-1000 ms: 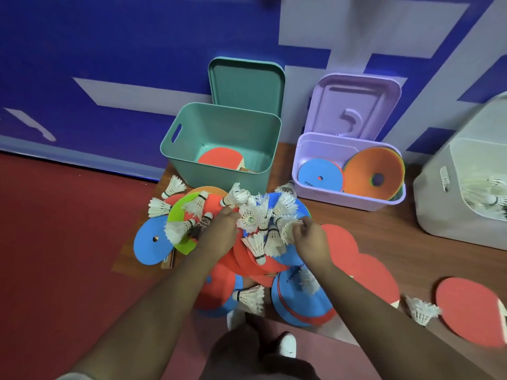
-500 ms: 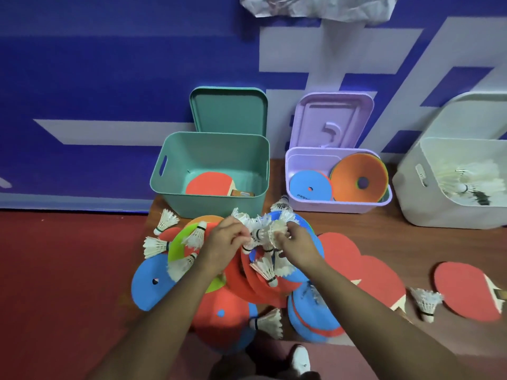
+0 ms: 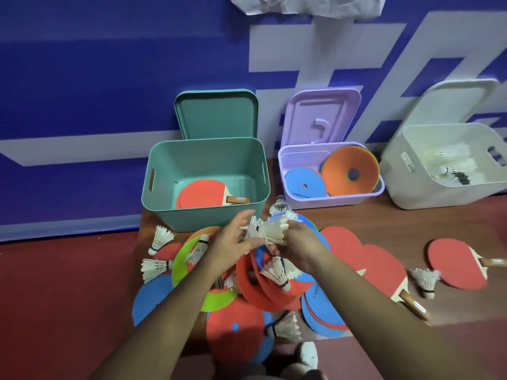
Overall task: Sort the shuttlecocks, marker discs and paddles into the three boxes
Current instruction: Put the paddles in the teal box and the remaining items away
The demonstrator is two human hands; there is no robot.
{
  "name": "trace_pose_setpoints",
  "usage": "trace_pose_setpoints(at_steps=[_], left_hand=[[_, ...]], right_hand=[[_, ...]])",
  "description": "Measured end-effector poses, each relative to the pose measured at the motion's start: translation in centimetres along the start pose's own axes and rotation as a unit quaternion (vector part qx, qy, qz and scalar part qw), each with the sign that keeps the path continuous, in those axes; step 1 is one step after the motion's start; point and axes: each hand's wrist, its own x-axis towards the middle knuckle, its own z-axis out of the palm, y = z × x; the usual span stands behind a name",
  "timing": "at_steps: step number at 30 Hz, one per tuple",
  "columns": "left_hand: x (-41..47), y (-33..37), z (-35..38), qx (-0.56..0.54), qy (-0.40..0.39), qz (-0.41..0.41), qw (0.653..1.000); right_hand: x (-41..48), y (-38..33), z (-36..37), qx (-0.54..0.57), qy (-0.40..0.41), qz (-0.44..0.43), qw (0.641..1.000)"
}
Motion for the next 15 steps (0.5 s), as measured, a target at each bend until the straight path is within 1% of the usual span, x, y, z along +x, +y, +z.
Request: trace_pose_setpoints(at_steps=[1, 3, 4, 6, 8, 9, 10, 11, 12, 13, 14, 15], left_hand=[[0.0, -0.2, -0.2, 0.017, -0.021, 0.000, 1.000], [0.1, -0.7, -0.5, 0.065, -0.046, 0.017, 0.997], [0.1, -0.9, -0.5, 0.090, -0.056, 0.027, 0.994], [0.3, -1.3, -0.6, 0.131, -0.059, 0.043, 0.989], [0.6, -1.2, -0.8, 0.119, -0.044, 0.030, 0.991], [0.9, -1.2, -1.0, 0.092, -0.029, 0.013, 0.995], [1.1, -1.2, -1.2, 0.062, -0.013, -0.002, 0.998], [1.2, -1.1, -1.6, 0.035, -0.001, -0.014, 0.999], [1.2, -1.2, -2.0, 0.023, 0.013, -0.021, 0.999], [1.2, -1.4, -2.4, 0.020, 0.023, -0.027, 0.999], [1.2, -1.7, -2.7, 0.022, 0.029, -0.032, 0.999], [1.1, -1.9, -3.0, 0.021, 0.034, -0.041, 0.998]], right_hand=[[-0.2, -0.1, 0.1, -0.084, 0.020, -0.003, 0.996], [-0.6, -0.4, 0.2, -0.242, 0.034, -0.016, 0.969], [-0.8, -0.6, 0.2, -0.274, 0.023, -0.019, 0.961], [-1.0, -1.1, 0.3, -0.255, -0.011, -0.011, 0.967], [-1.0, -1.6, -0.1, -0.178, -0.019, 0.002, 0.984], [-0.7, -1.8, -0.5, -0.144, -0.001, 0.002, 0.990], [-0.2, -1.7, -1.1, -0.138, 0.033, -0.013, 0.990], [0.4, -1.4, -1.8, -0.187, 0.077, -0.047, 0.978], [1.1, -0.9, -2.6, -0.288, 0.120, -0.093, 0.945], [1.7, -0.3, -3.2, -0.398, 0.138, -0.138, 0.896], [2.2, 0.4, -3.5, -0.482, 0.123, -0.167, 0.851], [2.6, 1.0, -3.5, -0.534, 0.090, -0.174, 0.823]])
